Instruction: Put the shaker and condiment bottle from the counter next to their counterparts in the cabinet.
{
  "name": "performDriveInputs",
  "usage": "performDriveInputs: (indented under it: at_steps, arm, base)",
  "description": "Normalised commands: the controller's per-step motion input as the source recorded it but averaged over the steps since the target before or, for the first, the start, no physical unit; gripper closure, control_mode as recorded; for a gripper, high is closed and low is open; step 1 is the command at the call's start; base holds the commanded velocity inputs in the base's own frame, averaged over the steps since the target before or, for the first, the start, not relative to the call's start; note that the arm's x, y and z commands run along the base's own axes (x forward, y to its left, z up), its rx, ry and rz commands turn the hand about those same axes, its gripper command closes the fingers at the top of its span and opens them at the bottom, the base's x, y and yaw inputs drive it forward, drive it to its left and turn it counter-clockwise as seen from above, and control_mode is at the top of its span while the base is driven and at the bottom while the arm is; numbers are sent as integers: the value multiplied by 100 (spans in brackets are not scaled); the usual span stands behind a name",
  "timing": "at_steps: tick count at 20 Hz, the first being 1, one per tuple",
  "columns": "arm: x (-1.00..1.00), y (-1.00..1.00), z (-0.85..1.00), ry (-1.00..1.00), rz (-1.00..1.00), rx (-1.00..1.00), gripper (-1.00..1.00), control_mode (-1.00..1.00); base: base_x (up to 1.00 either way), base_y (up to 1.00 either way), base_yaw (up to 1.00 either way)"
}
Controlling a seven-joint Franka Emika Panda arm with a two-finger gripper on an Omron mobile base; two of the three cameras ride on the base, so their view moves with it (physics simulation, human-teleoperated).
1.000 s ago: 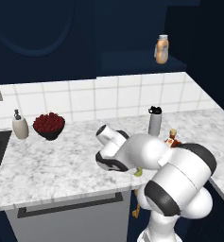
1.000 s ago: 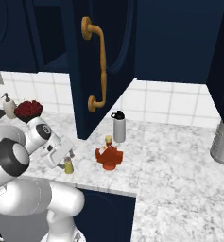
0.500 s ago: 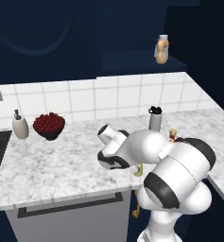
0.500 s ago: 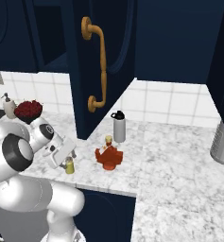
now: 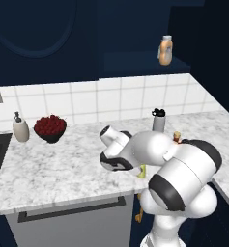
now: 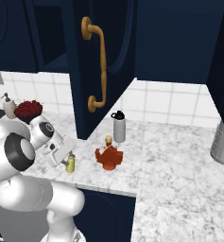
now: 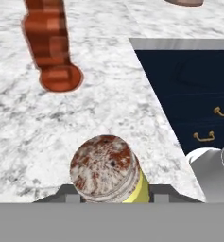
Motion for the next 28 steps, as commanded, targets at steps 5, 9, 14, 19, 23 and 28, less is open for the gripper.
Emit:
performDriveInputs:
  at_steps: [5,9,14,19,23,28]
  arm:
    - [-11,0,60,8,0,0,100,-100]
    - [-46,0,59,0,0,-1,100,-100]
    - [-30,0,57,-23,2,-11,100,-100]
    - [0,0,74,-3,0,-1,100,-100]
    - [0,0,69,-1,4,-1,100,-100]
    - [5,0,69,0,4,0,100,-100]
  base:
    - [0,0,0]
    - [0,0,0]
    - [0,0,0]
    - [0,0,0]
    - [0,0,0]
    - [0,0,0]
